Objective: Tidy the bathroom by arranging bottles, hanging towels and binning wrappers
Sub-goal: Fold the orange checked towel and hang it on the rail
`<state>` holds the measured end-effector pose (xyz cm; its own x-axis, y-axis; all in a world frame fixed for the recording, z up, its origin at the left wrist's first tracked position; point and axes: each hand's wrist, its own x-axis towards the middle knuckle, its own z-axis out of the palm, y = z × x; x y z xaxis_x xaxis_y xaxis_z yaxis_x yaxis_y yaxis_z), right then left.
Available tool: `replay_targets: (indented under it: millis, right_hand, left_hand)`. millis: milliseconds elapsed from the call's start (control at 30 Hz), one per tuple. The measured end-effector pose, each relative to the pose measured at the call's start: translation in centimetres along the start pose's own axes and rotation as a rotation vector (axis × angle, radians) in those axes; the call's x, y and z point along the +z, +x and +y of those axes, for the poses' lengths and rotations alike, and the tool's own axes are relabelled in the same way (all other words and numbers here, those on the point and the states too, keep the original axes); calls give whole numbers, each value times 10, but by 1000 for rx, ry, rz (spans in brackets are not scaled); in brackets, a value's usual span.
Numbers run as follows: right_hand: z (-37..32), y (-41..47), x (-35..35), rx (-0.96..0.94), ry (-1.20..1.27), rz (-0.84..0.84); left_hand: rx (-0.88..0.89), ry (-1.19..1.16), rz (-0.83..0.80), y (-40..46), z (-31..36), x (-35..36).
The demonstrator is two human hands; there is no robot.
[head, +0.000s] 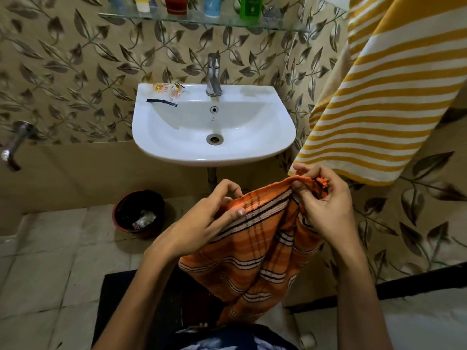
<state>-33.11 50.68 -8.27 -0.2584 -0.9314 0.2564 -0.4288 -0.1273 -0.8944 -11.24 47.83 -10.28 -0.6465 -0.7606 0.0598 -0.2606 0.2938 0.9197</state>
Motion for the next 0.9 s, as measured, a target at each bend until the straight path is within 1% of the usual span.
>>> replay_targets:
  millis: [167, 367, 467, 567, 633, 667, 767, 800, 833, 900]
  right_hand:
    - [4, 0, 4, -52, -7, 150]
    - [9, 1, -1, -90, 41, 325]
    - [11, 1, -3, -64, 18, 334]
    - [3, -2, -4, 11, -27, 303]
    - [-8, -4, -5, 33, -36, 183]
    - [-14, -6, -5, 19, -33, 72]
    - [-23, -14, 12, -7, -42, -402]
    - [-22, -17, 19, -8, -57, -515]
    - [-21, -19, 26, -11, -81, -585]
    - [-16, -18, 31, -22, -170, -657]
  left_hand:
    - [18, 17, -60, 0, 3, 1]
    - [-93, 104, -78, -3, -7, -1]
    - [-73, 92, -38, -5, -7, -2]
    - [-19, 113, 67, -4, -3, -2]
    - [2, 139, 128, -4, 0, -1]
    - [18, 146, 145, -3, 1, -1]
    - [90, 194, 144, -1, 4, 2]
    - [117, 212, 141, 0, 4, 2]
    - [139, 225, 142, 0, 4, 1]
    - [153, 252, 150, -2, 4, -3]
